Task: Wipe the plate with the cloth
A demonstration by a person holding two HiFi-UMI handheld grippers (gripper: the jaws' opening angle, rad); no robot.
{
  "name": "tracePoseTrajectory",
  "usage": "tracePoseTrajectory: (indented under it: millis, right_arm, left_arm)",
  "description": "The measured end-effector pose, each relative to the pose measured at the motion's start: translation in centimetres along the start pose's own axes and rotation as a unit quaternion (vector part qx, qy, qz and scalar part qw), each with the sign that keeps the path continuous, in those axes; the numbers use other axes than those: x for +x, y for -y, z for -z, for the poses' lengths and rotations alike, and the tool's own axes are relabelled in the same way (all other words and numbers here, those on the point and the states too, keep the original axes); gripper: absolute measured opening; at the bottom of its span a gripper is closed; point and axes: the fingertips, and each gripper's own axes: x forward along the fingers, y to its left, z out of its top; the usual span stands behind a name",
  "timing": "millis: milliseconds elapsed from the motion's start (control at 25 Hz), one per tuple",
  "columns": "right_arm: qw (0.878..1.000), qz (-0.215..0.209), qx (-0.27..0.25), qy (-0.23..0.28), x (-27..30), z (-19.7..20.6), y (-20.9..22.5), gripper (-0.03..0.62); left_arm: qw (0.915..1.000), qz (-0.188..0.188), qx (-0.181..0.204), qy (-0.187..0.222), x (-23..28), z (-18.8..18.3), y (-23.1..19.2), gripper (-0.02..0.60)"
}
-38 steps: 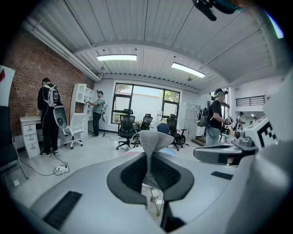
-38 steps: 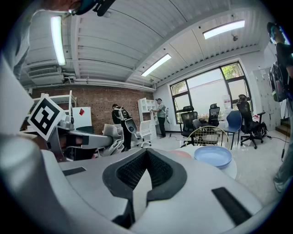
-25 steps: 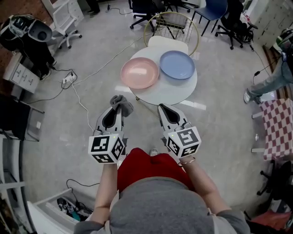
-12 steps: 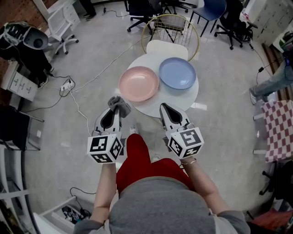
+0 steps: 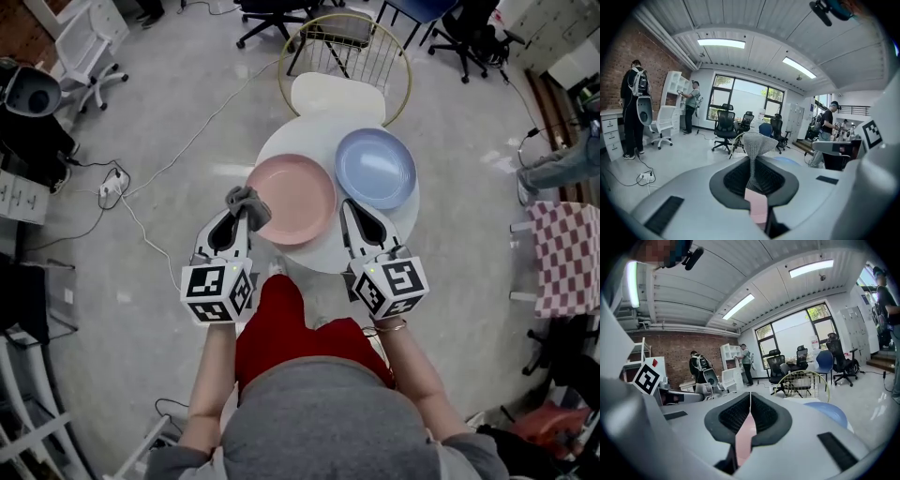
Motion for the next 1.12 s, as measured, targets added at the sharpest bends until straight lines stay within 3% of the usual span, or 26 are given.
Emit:
tracePoseTrajectory:
  millis: [240, 600, 1120]
  right_arm:
    - [0.998, 0.061, 0.015, -0.014, 4.9, -0.2, 1.7, 0.029]
    - [0.989, 0.129, 0.050, -0.047, 6.1, 2.4, 4.8, 0.029]
    - [0.980, 0.165, 0.093, -0.066, 6.8, 5.4, 8.6, 0.029]
  left_arm:
    - [0.9966, 0.056, -0.003, -0.060, 6.4, 0.5, -2.8, 0.035]
    - [0.9836, 0.112, 0.006, -0.141, 12.8, 3.9, -2.2, 0.036]
    - [0.9456, 0.199, 0.048, -0.253, 17.5, 9.2, 4.0, 0.036]
